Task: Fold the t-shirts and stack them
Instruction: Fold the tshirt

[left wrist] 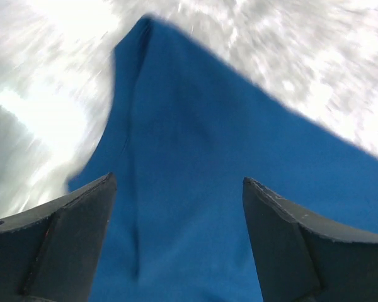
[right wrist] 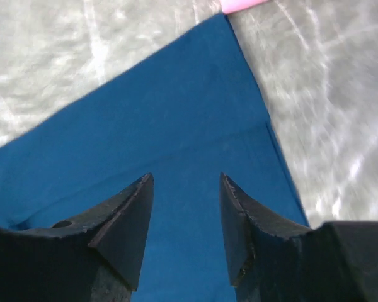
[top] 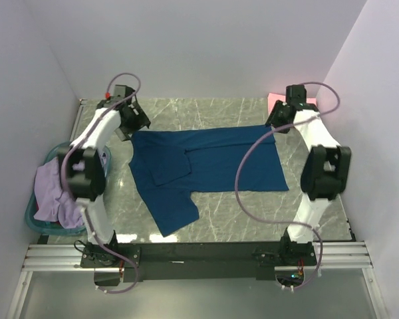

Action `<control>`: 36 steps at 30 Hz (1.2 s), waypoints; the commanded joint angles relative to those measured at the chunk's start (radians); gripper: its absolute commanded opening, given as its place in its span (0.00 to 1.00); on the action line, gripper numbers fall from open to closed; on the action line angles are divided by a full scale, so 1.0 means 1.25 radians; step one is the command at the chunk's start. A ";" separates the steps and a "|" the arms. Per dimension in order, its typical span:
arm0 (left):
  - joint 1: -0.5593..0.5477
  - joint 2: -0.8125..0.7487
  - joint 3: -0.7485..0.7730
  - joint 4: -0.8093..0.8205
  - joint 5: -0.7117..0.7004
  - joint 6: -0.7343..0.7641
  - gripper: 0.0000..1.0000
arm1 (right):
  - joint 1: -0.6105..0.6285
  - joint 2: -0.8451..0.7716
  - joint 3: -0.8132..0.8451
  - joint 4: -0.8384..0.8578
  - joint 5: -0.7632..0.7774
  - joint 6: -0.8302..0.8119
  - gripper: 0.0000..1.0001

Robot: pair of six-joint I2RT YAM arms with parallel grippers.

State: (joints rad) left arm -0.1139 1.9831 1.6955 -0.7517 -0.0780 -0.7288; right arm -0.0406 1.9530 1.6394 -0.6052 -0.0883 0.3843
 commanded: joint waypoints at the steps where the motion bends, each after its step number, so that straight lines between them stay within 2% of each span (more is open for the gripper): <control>1: -0.022 -0.207 -0.113 -0.029 -0.055 -0.028 0.87 | 0.014 -0.168 -0.125 0.035 0.035 0.025 0.54; 6: -0.076 -0.423 -0.377 -0.036 -0.073 -0.056 0.84 | 0.068 -0.332 -0.307 0.066 0.031 0.046 0.55; 7: -0.083 -0.452 -0.448 -0.028 -0.070 -0.065 0.80 | 0.078 -0.353 -0.359 0.071 0.025 0.053 0.55; 9: -0.101 -0.523 -0.512 -0.021 -0.059 -0.093 0.77 | 0.111 -0.405 -0.406 0.077 0.030 0.064 0.55; 10: -0.111 -0.544 -0.566 -0.016 -0.059 -0.103 0.72 | 0.123 -0.421 -0.445 0.077 0.046 0.063 0.55; 13: -0.132 -0.585 -0.638 0.000 -0.070 -0.125 0.67 | 0.158 -0.486 -0.526 0.080 0.057 0.061 0.55; 20: -0.133 -0.529 -0.672 0.055 -0.111 -0.124 0.60 | 0.170 -0.597 -0.673 0.090 0.100 0.044 0.55; 24: -0.133 -0.434 -0.656 0.081 -0.122 -0.120 0.48 | 0.170 -0.632 -0.722 0.095 0.127 0.043 0.55; 26: -0.133 -0.412 -0.661 0.096 -0.103 -0.115 0.46 | 0.168 -0.648 -0.733 0.096 0.136 0.045 0.55; 36: -0.133 -0.348 -0.688 0.119 -0.102 -0.109 0.45 | 0.165 -0.643 -0.751 0.103 0.147 0.050 0.54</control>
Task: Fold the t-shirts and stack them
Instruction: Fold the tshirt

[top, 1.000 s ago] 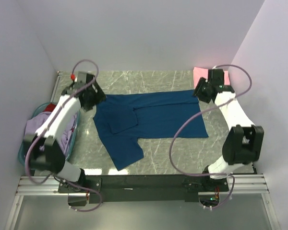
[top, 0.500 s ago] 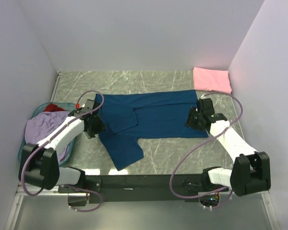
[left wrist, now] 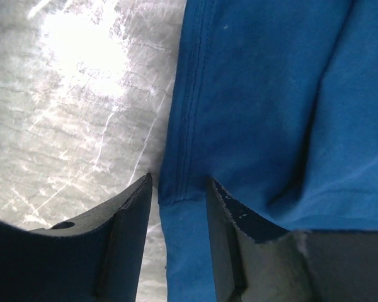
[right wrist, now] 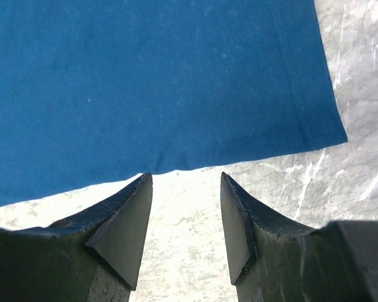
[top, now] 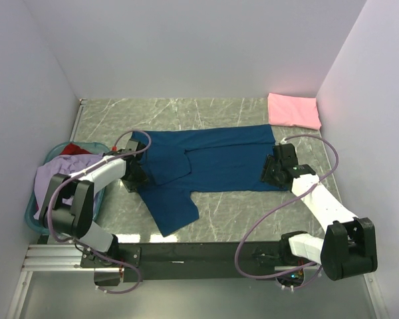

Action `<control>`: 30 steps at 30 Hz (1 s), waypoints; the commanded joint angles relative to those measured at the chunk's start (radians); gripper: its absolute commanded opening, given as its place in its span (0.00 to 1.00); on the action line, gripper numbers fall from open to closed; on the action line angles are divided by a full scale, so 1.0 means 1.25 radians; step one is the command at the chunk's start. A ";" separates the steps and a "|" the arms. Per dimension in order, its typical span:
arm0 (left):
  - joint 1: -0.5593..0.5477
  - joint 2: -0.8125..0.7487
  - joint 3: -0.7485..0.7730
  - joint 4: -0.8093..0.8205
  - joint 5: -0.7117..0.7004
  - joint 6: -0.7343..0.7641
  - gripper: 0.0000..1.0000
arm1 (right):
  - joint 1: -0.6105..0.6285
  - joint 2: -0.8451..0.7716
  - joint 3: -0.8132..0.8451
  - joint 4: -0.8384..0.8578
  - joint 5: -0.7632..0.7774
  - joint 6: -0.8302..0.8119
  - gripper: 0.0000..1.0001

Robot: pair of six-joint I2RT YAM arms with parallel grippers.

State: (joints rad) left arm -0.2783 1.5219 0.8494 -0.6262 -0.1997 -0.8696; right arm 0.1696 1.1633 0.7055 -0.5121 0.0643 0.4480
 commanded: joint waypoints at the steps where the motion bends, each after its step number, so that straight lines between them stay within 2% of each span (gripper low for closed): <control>1: -0.002 0.026 -0.018 0.020 0.001 0.006 0.45 | -0.004 -0.008 -0.005 0.027 0.027 -0.001 0.54; 3: -0.002 0.032 -0.029 0.022 0.019 0.008 0.41 | -0.010 -0.009 -0.001 0.021 0.044 -0.001 0.54; 8: -0.002 0.033 -0.043 0.015 0.009 0.008 0.39 | -0.026 -0.020 -0.011 0.019 0.069 0.011 0.54; 11: -0.002 0.043 -0.039 0.000 0.004 0.012 0.19 | -0.045 -0.014 -0.017 0.019 0.069 0.026 0.54; 12: -0.002 0.038 -0.040 -0.005 0.004 0.012 0.09 | -0.050 -0.014 -0.018 0.021 0.066 0.029 0.53; 15: -0.002 0.018 -0.045 -0.006 0.005 0.018 0.01 | -0.084 -0.011 -0.029 0.023 0.063 0.043 0.52; 21: -0.002 -0.009 -0.055 -0.010 0.015 0.027 0.01 | -0.191 0.014 -0.040 0.028 0.043 0.054 0.47; 30: -0.002 -0.036 -0.063 -0.007 0.025 0.028 0.01 | -0.252 0.089 -0.059 0.077 -0.006 0.087 0.46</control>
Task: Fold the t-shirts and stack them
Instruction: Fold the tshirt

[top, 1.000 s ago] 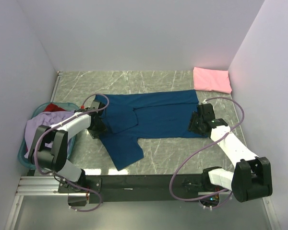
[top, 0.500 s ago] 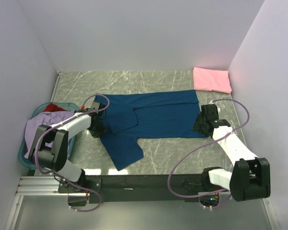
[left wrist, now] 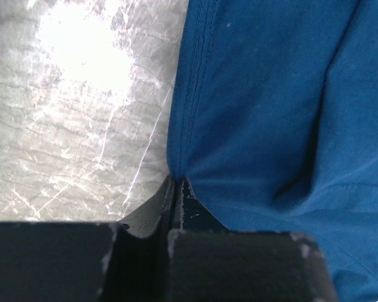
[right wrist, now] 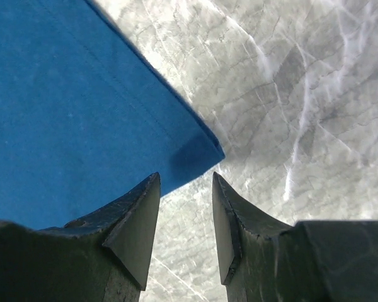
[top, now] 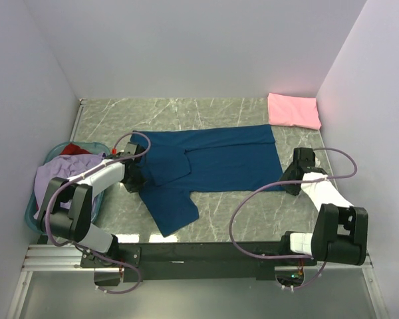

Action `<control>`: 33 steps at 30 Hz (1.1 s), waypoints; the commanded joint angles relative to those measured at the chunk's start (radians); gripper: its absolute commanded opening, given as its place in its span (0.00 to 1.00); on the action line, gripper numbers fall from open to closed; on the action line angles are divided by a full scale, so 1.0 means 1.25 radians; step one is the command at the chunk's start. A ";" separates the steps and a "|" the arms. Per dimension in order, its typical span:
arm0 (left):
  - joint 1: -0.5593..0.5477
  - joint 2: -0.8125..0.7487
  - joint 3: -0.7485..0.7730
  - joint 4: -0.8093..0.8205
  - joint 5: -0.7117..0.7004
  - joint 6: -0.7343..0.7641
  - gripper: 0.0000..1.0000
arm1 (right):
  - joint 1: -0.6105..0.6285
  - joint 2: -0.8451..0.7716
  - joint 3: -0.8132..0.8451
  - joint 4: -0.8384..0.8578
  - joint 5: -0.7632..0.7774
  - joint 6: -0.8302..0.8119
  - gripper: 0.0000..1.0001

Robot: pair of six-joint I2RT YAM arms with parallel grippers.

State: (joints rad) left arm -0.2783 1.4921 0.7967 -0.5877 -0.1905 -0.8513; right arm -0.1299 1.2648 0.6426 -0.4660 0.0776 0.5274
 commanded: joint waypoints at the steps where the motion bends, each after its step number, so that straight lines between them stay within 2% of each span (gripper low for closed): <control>1: -0.002 -0.011 -0.021 -0.038 0.020 0.016 0.01 | -0.018 0.018 -0.013 0.050 -0.018 0.032 0.46; 10: -0.002 -0.019 -0.025 -0.035 0.036 0.018 0.01 | -0.049 0.073 -0.028 0.082 -0.056 0.037 0.45; 12: -0.002 -0.021 -0.025 -0.037 0.036 0.017 0.01 | -0.053 0.075 -0.028 0.081 -0.058 0.036 0.41; 13: -0.002 -0.021 -0.025 -0.038 0.037 0.017 0.01 | -0.053 0.077 -0.029 0.079 -0.057 0.035 0.38; 15: -0.001 -0.022 -0.026 -0.042 0.043 0.016 0.01 | -0.054 0.075 -0.031 0.075 -0.054 0.031 0.27; 16: -0.001 -0.023 -0.026 -0.043 0.043 0.015 0.01 | -0.054 0.073 -0.029 0.070 -0.050 0.027 0.17; 19: -0.001 -0.036 -0.032 -0.062 0.046 0.013 0.01 | -0.054 0.039 -0.031 0.034 -0.039 0.028 0.00; 24: 0.002 -0.090 -0.037 -0.113 0.091 0.016 0.01 | -0.057 -0.040 -0.033 -0.058 -0.007 0.044 0.00; 28: 0.012 -0.131 -0.030 -0.138 0.103 0.017 0.01 | -0.058 -0.112 -0.036 -0.076 0.010 0.057 0.00; 33: 0.056 -0.137 0.017 -0.174 0.096 0.049 0.01 | -0.059 -0.115 0.029 -0.092 0.003 0.064 0.00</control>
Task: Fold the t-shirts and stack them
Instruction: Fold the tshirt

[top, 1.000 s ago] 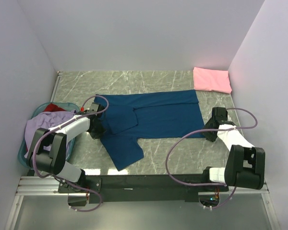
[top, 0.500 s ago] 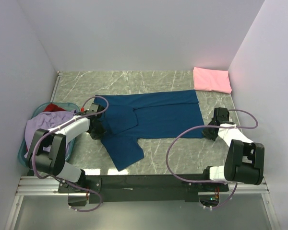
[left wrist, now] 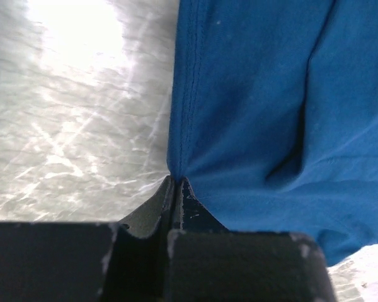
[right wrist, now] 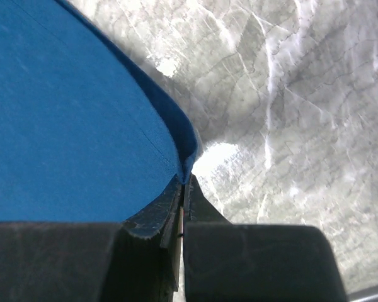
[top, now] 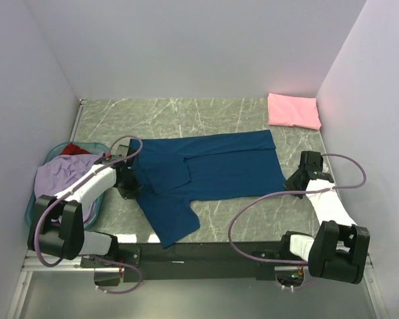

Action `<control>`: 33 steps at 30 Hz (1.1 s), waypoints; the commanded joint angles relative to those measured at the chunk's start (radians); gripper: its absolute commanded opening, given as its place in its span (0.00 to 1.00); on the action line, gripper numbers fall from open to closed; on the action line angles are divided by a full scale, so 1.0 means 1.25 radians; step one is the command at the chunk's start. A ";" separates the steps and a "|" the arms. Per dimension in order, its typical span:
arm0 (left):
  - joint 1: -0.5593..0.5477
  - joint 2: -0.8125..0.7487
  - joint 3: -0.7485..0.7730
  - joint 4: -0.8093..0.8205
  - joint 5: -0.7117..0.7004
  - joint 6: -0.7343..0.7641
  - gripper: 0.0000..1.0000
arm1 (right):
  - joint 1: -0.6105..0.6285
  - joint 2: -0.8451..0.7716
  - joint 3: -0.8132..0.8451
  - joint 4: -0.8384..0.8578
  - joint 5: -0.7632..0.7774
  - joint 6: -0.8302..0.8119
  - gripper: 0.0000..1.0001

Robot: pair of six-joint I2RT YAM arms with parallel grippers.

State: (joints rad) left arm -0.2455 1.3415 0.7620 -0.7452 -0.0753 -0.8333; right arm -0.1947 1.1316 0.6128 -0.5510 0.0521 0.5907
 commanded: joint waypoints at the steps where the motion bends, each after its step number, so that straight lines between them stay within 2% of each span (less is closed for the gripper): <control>1: 0.034 -0.019 0.051 -0.051 0.003 0.038 0.01 | -0.006 -0.001 0.066 -0.025 0.021 0.015 0.00; 13: 0.086 0.055 0.163 -0.089 0.047 0.090 0.01 | -0.005 0.124 0.197 -0.033 0.000 0.002 0.00; 33: 0.146 0.255 0.367 -0.105 0.065 0.138 0.01 | 0.035 0.358 0.408 -0.018 0.004 -0.004 0.00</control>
State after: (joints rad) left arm -0.0772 1.6447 1.1679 -0.8623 0.0078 -0.6907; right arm -0.1623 1.5478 1.0603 -0.5983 0.0330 0.5938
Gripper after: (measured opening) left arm 0.022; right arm 0.011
